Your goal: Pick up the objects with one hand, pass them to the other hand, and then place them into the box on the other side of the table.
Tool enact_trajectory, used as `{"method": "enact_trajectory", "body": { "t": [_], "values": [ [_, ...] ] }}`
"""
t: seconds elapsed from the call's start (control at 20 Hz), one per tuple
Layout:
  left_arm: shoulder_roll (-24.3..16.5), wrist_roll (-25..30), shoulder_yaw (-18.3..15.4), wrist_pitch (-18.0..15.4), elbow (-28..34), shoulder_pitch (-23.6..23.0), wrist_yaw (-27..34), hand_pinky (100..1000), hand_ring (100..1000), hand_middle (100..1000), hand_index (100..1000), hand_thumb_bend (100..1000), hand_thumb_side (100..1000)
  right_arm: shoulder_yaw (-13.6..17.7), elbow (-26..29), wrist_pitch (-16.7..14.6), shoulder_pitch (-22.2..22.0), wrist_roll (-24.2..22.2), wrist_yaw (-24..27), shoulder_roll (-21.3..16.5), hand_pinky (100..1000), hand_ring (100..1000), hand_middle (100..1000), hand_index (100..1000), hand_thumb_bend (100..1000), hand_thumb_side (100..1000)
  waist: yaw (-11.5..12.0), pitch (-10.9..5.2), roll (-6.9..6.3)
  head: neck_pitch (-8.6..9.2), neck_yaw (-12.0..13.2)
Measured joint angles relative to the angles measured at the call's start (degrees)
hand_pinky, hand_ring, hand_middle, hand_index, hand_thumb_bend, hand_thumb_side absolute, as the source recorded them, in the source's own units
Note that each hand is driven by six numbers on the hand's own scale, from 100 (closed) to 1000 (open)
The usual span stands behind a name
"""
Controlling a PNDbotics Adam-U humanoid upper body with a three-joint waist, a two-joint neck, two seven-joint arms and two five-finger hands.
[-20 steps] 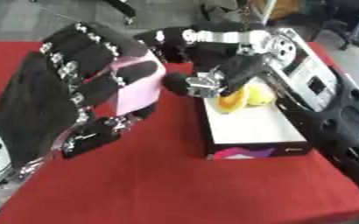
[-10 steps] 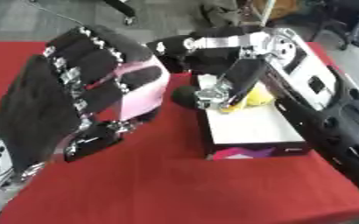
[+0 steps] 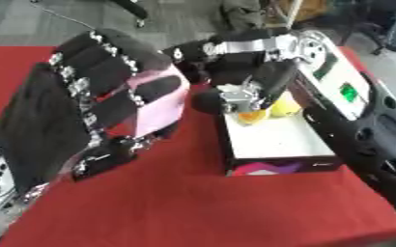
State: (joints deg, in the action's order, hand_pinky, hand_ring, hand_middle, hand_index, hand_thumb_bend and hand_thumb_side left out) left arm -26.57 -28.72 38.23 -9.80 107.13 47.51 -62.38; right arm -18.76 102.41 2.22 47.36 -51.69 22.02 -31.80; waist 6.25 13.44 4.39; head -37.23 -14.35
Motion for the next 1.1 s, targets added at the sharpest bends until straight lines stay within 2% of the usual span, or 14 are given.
{"method": "enact_trajectory", "body": {
  "t": [0.5,1.1],
  "values": [
    [1.34,0.07,0.9,-0.85,-1.43,0.61,-0.07,679,667,651,575,100,100,-0.32,0.0,-0.61,0.01,-0.15,0.19,0.31,1000,1000,892,1000,100,564,-0.03,0.0,0.15,0.0,-0.42],
    [2.82,-0.45,1.44,-1.02,-2.1,0.95,-0.5,675,668,652,578,100,100,-1.06,0.0,-1.88,0.04,-0.24,-0.03,0.58,1000,1000,888,1000,100,520,0.06,0.0,0.38,0.0,-0.44]
  ]
}}
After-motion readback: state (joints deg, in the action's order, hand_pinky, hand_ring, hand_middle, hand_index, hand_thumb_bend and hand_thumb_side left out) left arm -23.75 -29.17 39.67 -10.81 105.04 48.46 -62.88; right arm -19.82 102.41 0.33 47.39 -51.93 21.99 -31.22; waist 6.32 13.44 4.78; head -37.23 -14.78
